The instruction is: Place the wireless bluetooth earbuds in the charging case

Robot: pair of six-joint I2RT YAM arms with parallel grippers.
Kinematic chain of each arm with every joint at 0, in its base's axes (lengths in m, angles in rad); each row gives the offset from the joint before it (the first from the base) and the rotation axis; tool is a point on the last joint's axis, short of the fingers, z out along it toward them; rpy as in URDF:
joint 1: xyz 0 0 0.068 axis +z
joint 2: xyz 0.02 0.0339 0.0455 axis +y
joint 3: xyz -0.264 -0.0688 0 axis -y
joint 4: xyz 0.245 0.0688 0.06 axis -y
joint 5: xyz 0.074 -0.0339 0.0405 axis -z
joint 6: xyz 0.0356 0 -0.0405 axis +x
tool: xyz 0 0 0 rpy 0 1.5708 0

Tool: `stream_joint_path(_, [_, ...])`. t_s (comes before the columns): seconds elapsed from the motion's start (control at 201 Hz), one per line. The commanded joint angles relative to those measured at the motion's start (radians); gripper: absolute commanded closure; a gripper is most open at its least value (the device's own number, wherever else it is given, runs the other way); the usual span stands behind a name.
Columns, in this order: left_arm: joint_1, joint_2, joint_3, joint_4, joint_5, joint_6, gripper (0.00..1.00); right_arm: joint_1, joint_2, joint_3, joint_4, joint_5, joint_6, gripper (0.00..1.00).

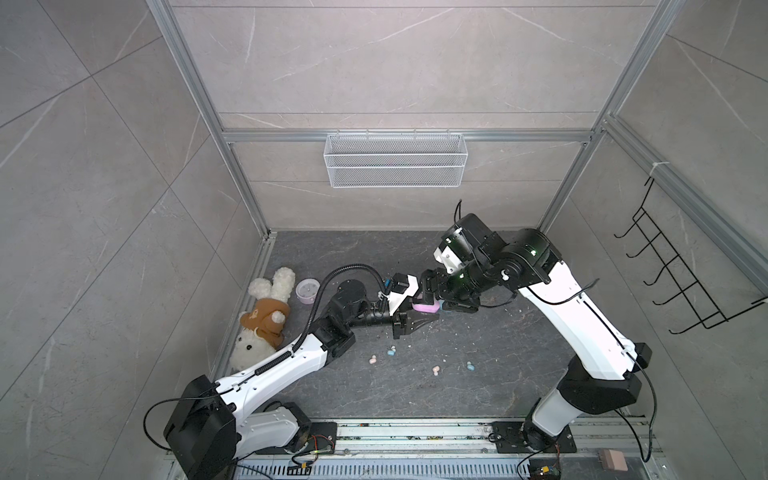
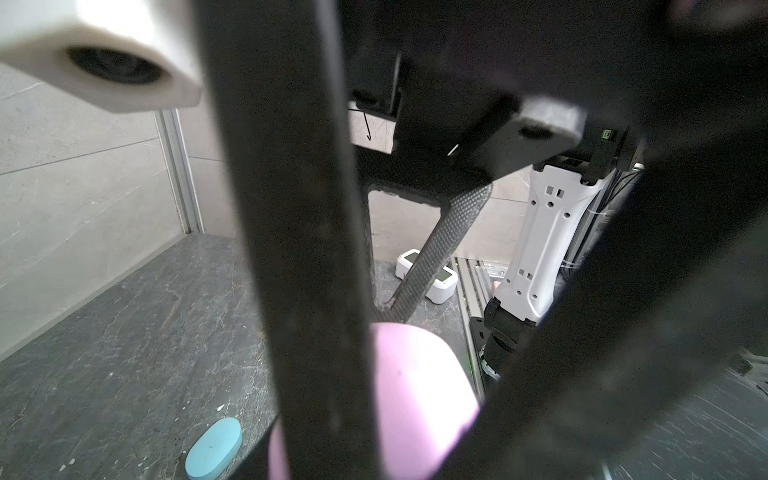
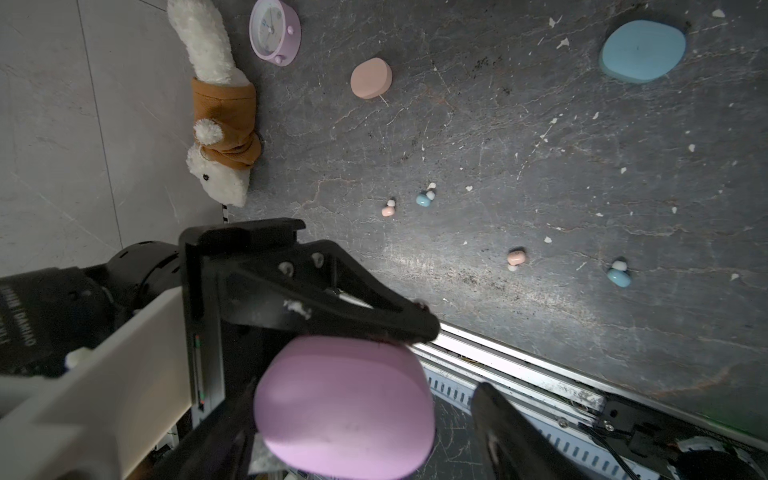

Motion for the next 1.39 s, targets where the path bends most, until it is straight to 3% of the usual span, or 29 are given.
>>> stream_joint_path(0.0, [-0.007, -0.019, 0.047, 0.032, -0.006, 0.037, 0.70, 0.006, -0.039, -0.059, 0.077, -0.013, 0.033, 0.18])
stream_joint_path(0.134, [-0.008, -0.021, 0.045, 0.029, -0.008, 0.039, 0.70, 0.005, -0.045, -0.088, 0.100, -0.031, 0.049, 0.19])
stream_joint_path(0.981, [-0.011, -0.003, 0.050, 0.020, -0.019, 0.036, 0.69, 0.006, -0.057, -0.098, 0.105, -0.060, 0.046, 0.49])
stream_joint_path(1.12, [-0.011, -0.002, 0.049, 0.022, -0.032, 0.031, 0.60, 0.004, -0.064, -0.096, 0.103, -0.024, 0.051, 0.50])
stream_joint_path(1.389, [-0.011, -0.011, 0.042, -0.009, -0.068, 0.043, 0.15, -0.065, -0.098, -0.133, 0.082, 0.020, 0.023, 0.51])
